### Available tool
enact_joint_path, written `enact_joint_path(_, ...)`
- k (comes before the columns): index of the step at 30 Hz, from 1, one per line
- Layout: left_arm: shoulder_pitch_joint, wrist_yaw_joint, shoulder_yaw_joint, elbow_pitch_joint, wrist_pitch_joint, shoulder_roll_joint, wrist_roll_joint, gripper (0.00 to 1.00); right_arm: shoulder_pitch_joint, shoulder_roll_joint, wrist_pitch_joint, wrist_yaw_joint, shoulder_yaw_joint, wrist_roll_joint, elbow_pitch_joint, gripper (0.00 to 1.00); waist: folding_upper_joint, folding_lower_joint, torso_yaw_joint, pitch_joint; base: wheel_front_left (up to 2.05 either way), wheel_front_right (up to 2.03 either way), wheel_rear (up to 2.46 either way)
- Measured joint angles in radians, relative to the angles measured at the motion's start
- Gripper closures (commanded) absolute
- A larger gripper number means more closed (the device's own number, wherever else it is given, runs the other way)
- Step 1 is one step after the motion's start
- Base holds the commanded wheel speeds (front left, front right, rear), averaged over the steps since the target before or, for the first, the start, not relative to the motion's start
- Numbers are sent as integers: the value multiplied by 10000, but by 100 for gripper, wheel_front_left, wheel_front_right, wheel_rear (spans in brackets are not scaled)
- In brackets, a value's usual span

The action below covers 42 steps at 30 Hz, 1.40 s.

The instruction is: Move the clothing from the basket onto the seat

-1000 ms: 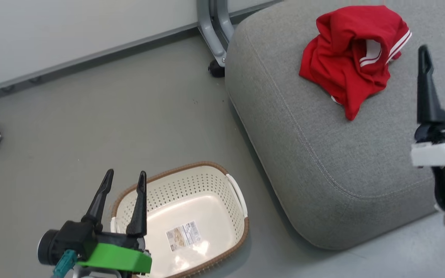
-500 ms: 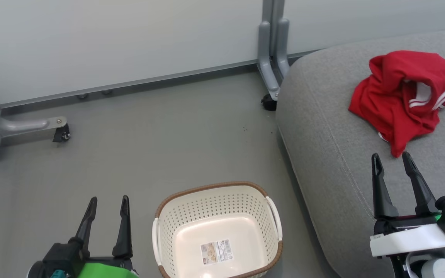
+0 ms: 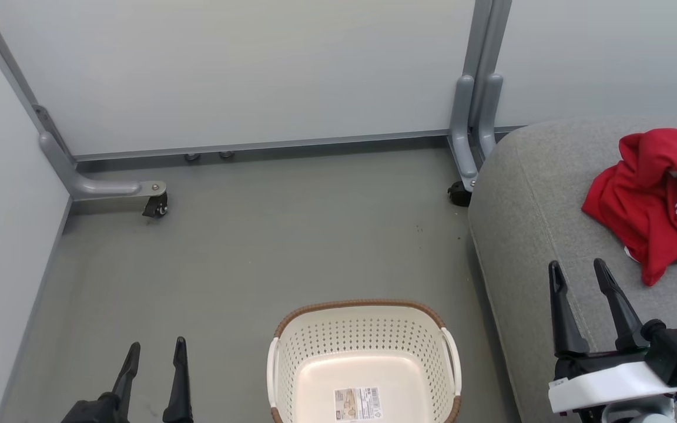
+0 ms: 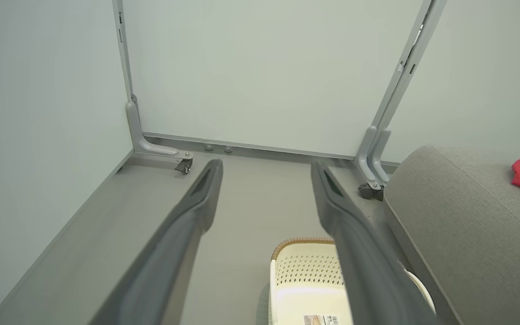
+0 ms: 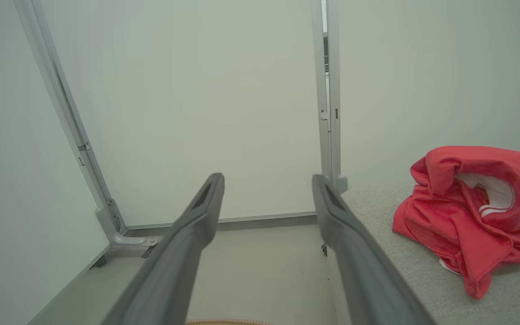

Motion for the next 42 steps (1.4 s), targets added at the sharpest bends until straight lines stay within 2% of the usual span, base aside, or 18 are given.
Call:
enact_joint_path(11,9,0,98,71,0,2,-69,0,61,94,0,0,-142,65,98,0,0,0,116,-120,0,0,0)
enact_joint_path(16,10,-2,-257,23,0,-29,-98,0,131,128,0,0,-115,65,276,0,0,0,-26,-95,0,0,0)
enact_joint_path(42,22,-2,274,75,0,-13,-479,0,75,217,0,-2,-109,376,602,0,0,0,-223,-25,0,0,0)
